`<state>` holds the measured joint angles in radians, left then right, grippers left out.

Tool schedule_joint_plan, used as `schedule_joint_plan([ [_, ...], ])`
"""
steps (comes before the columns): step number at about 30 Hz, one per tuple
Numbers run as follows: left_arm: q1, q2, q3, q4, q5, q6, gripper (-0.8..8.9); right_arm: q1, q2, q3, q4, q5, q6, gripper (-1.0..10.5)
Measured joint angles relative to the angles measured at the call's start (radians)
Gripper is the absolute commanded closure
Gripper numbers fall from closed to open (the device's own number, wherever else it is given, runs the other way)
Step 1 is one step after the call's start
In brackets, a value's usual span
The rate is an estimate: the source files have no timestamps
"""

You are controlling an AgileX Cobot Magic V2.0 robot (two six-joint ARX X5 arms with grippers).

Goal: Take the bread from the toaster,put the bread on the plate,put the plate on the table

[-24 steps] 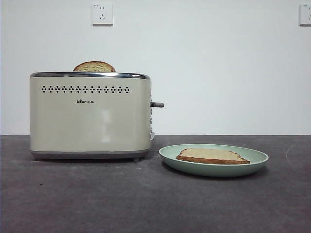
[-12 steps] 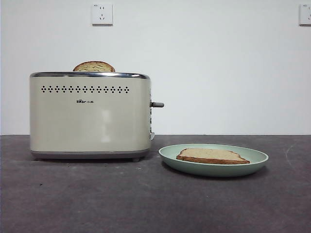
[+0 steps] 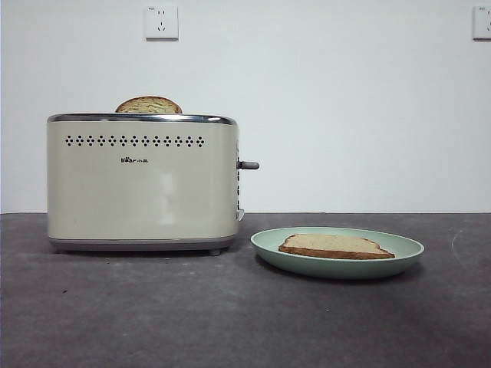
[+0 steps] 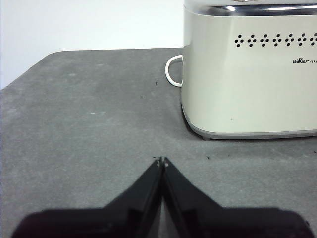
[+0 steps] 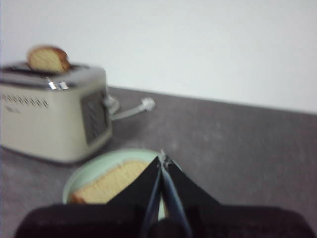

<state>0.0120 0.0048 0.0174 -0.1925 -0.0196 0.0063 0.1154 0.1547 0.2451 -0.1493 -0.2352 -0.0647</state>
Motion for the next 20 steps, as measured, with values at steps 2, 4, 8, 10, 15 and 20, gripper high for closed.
schedule_joint_plan([
  [2,0.0,0.0,0.0,0.0,0.0,0.0,8.17,0.0,-0.025,-0.039,0.001,0.018,0.0,9.5],
  [4,0.0,0.0,0.0,0.0,0.0,0.0,8.17,-0.002,-0.054,-0.074,0.002,0.03,0.001,9.5],
  [8,0.0,0.0,0.0,0.0,0.0,0.0,8.17,-0.003,-0.093,-0.122,0.007,0.031,0.001,9.5],
  [10,0.0,0.0,0.0,0.0,0.0,0.0,8.17,-0.003,-0.108,-0.145,0.008,0.031,0.004,9.5],
  [15,0.0,0.0,0.0,0.0,0.0,0.0,8.17,-0.003,-0.148,-0.211,0.009,0.033,0.037,9.5],
  [20,0.0,0.0,0.0,0.0,0.0,0.0,8.17,-0.003,-0.15,-0.227,-0.012,0.055,0.069,9.5],
])
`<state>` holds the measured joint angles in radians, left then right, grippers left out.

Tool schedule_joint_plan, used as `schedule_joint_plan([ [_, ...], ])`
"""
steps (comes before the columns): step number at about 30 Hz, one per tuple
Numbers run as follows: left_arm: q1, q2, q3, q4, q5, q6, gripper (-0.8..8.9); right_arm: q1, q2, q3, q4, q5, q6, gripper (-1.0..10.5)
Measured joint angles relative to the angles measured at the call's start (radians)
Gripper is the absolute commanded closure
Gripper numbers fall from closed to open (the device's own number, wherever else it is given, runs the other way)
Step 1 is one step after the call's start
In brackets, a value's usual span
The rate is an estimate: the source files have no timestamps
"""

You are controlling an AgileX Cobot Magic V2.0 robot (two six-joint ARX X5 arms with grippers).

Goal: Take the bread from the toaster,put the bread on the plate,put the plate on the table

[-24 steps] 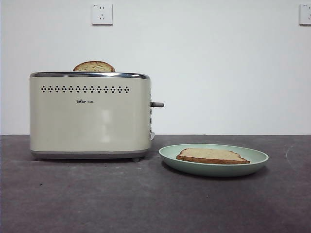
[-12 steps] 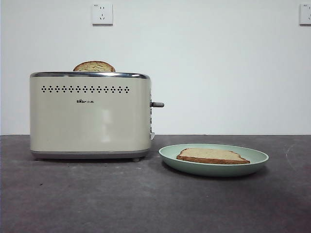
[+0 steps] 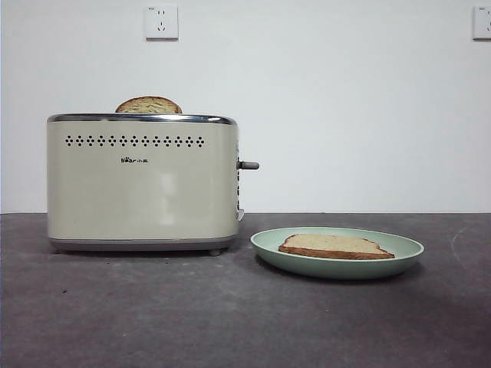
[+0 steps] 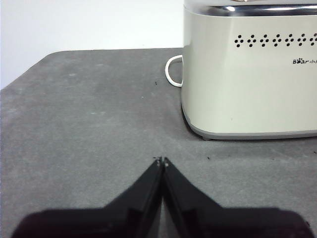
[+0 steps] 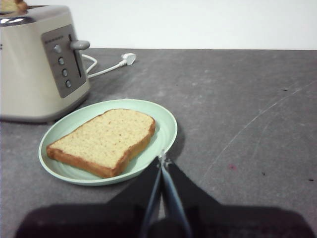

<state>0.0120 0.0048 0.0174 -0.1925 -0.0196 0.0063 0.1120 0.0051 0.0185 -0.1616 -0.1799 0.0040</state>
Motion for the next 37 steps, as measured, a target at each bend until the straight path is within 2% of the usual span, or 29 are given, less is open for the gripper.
schedule_joint_plan([
  [5,0.0,0.0,0.0,0.0,0.0,0.0,8.17,0.0,-0.001,0.0,-0.002,0.023,0.007,9.5],
  [37,0.0,0.0,0.0,0.0,0.0,0.0,8.17,0.0,-0.001,0.0,-0.002,0.023,0.023,9.5],
])
